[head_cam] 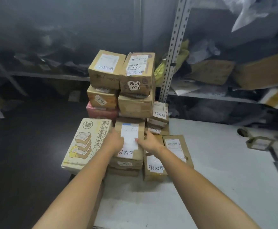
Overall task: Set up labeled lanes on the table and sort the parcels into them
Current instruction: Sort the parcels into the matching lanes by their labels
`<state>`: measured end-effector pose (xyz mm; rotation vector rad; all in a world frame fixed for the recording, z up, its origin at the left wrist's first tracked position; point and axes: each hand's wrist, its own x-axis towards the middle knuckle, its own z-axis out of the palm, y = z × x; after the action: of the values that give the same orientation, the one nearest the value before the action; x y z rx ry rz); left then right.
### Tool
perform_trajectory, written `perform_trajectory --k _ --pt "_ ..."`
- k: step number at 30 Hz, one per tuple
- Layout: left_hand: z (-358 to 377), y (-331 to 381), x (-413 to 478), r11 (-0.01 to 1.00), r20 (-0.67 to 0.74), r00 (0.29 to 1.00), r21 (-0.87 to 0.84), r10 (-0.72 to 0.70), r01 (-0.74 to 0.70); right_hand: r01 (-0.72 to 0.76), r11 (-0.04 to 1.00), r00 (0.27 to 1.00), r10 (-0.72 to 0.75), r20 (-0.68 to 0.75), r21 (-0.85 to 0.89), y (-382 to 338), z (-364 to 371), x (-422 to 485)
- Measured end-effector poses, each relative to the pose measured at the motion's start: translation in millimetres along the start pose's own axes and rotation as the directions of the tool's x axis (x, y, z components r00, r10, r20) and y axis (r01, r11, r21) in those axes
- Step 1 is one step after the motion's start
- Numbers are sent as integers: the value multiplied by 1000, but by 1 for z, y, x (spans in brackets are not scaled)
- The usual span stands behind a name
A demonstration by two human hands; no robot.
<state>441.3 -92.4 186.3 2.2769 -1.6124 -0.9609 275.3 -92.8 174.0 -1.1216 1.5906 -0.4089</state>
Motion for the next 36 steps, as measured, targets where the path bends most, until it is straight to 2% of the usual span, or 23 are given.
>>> perform_trajectory --k 3,8,14,19,26,36 --pt "2 -2 11 1000 -4 1000 5 -27 27 -32 992 999 30 16 121 6 4 -2" --pt "3 -7 14 993 66 997 -113 -36 43 -40 972 999 41 -3 230 16 5 -1" --pt "2 -23 6 960 98 995 -280 31 -2 -26 971 998 38 -48 236 28 -1 -15" --pt "0 -6 -15 941 186 979 -339 87 -19 -7 969 995 30 -92 246 31 -31 -43" --pt "22 72 -58 897 321 916 -435 240 -82 17 961 966 56 -253 277 58 -107 -103" --pt "106 229 -170 891 505 762 -405 405 -205 65 926 873 128 -471 371 147 -251 -237"
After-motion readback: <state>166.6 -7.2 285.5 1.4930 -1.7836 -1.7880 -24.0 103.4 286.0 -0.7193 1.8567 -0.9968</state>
